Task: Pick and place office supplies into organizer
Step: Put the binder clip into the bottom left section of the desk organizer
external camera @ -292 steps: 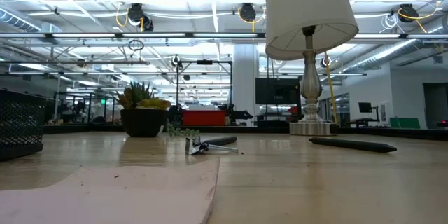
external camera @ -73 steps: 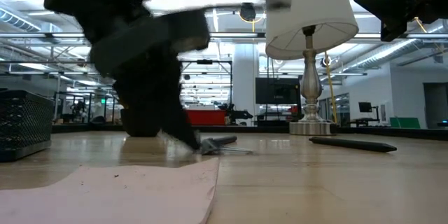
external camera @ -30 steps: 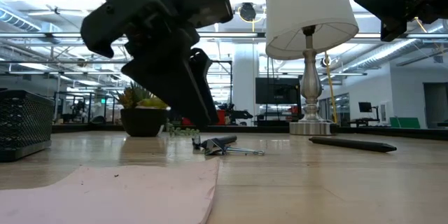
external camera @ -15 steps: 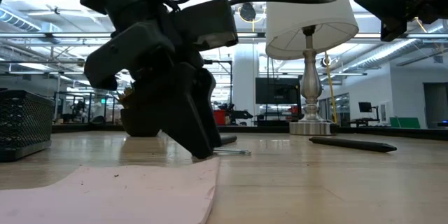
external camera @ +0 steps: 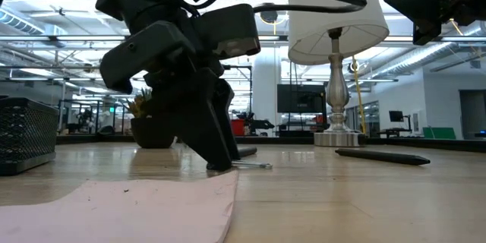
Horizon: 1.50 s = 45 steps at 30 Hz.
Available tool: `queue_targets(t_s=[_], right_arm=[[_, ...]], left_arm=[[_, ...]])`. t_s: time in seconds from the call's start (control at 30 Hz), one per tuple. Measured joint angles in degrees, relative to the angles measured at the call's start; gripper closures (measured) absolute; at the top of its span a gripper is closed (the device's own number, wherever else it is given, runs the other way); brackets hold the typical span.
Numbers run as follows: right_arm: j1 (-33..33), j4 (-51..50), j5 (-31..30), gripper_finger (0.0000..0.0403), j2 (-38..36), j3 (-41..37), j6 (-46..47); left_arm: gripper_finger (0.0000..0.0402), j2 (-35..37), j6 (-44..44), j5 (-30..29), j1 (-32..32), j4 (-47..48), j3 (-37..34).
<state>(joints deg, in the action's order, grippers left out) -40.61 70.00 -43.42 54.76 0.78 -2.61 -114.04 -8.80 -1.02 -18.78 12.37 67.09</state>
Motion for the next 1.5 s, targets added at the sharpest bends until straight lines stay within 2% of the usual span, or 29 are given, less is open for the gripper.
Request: queue_targets(t_s=[0.27,0.37,0.57,0.7,0.83,1.0,1.1,1.23,1.5], right_arm=[[0.0,0.0,0.0,0.0229,0.0,0.0,0.0],[0.0,0.0,0.0,0.0231,0.0,0.0,0.0],[0.0,0.0,0.0,0.0227,0.0,0.0,0.0],[0.0,0.0,0.0,0.0229,0.0,0.0,0.0],[0.0,0.0,0.0,0.0231,0.0,0.0,0.0],[0.0,0.0,0.0,0.0227,0.0,0.0,0.0],[0.0,0.0,0.0,0.0229,0.0,0.0,0.0],[0.0,0.0,0.0,0.0231,0.0,0.0,0.0],[0.0,0.0,0.0,0.0228,0.0,0.0,0.0]], left_arm=[[0.0257,0.4,-5.2,-0.1,-0.1,1.4,0.0],[0.0254,1.4,-5.5,0.9,-0.4,2.1,-0.1],[0.0212,2.5,-5.5,1.5,-1.9,3.1,-0.3],[0.0211,2.5,-5.7,1.5,-2.9,4.7,-0.3],[0.0243,4.3,-7.1,1.7,-3.8,8.8,-0.2],[0.0295,4.7,-8.3,-0.4,-4.2,8.3,-0.2],[0.0307,4.8,-9.7,-0.5,-4.1,8.4,-0.2],[0.0284,4.8,-10.2,-0.1,-4.2,9.0,-0.2],[0.0162,4.5,-11.3,1.0,-4.9,8.2,-0.2]])
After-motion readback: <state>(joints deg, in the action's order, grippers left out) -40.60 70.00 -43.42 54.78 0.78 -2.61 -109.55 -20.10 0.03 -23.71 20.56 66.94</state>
